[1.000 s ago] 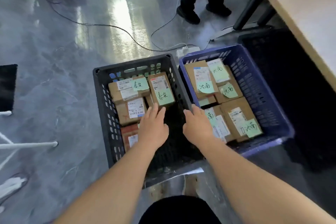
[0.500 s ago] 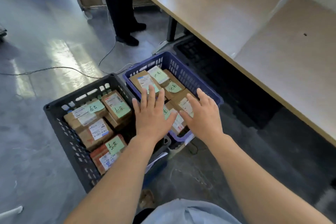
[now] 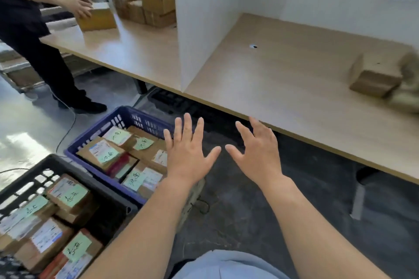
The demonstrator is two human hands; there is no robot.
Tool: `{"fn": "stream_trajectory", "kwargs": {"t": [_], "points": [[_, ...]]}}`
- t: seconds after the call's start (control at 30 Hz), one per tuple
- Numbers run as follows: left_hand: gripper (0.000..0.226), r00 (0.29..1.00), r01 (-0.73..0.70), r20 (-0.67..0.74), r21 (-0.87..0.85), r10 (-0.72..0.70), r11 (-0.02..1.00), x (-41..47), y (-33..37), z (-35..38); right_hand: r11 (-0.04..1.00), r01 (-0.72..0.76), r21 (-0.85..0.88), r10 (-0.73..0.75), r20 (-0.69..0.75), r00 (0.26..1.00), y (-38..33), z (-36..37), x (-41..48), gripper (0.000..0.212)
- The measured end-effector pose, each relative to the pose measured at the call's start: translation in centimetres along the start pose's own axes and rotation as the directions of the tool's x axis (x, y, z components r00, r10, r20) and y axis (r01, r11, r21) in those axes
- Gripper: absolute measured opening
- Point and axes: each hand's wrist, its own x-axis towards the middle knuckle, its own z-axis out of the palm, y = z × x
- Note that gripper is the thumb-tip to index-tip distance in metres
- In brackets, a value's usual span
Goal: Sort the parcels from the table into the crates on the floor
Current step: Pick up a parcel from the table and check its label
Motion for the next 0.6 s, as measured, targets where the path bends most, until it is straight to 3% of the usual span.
{"fn": "stream_trajectory", "kwargs": {"t": [0.33, 0.6], "points": [[0.086, 0.981, -0.194, -0.03, -0.02, 0.193, 0.981, 2.6, 18.2, 2.9, 0.985, -0.173, 0.017, 0.173, -0.146, 0.974, 15.9, -7.3, -2.4, 0.065], [0.085, 0.93, -0.366, -0.003, -0.065, 0.367, 0.928, 4.9, 28.2, 4.8, 0.941, -0.338, 0.031, 0.336, -0.23, 0.914, 24.6, -10.5, -3.9, 0.065]]}}
